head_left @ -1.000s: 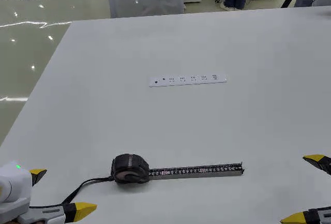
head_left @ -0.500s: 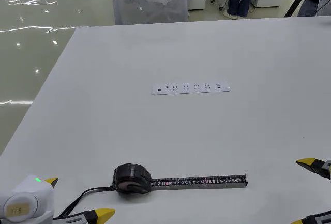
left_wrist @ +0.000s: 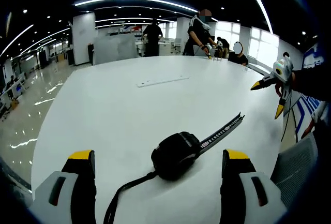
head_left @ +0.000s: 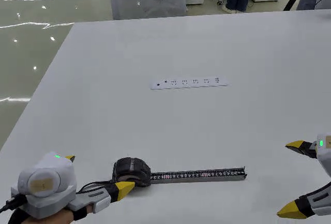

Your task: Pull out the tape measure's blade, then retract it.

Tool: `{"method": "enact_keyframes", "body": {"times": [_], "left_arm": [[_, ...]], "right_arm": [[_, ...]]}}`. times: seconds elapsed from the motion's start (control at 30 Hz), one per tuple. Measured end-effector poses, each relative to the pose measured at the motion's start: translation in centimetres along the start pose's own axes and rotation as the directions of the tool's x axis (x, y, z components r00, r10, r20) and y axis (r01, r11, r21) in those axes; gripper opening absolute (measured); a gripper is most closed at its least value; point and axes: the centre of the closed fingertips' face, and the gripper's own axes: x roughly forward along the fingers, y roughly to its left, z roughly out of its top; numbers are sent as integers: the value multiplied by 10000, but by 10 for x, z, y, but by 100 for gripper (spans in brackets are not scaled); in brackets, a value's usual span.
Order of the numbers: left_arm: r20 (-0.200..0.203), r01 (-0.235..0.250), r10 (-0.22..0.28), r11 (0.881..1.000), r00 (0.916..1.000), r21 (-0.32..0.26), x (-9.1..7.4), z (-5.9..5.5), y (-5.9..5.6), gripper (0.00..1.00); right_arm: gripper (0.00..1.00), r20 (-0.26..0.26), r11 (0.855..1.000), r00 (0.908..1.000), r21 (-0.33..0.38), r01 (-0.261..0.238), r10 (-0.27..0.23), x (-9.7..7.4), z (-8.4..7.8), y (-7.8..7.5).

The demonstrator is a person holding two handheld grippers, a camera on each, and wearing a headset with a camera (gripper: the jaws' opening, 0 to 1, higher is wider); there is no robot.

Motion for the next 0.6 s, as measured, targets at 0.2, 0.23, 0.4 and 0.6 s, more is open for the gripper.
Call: {"method": "enact_keyframes", "body": {"times": [0.2, 0.23, 0.4, 0.6], "left_arm": [[231, -68, 67, 10000, 9997, 20, 6, 14, -10, 99], [223, -150, 149, 9999, 9996, 49, 8, 15, -10, 99], [195, -178, 179, 9998, 9997, -25, 20, 11, -18, 99], [218, -73, 63, 9988, 9997, 494, 31, 9, -32, 99]], "right_arm": [[99, -164, 9984, 9998, -556, -134, 125, 6, 9, -7], [99, -181, 9979, 9997, -632, -159, 148, 8, 11, -7], [99, -478, 9903, 9982, -1325, -413, 353, 17, 17, -8], [99, -624, 9824, 9965, -1750, -653, 551, 25, 26, -12]]}}
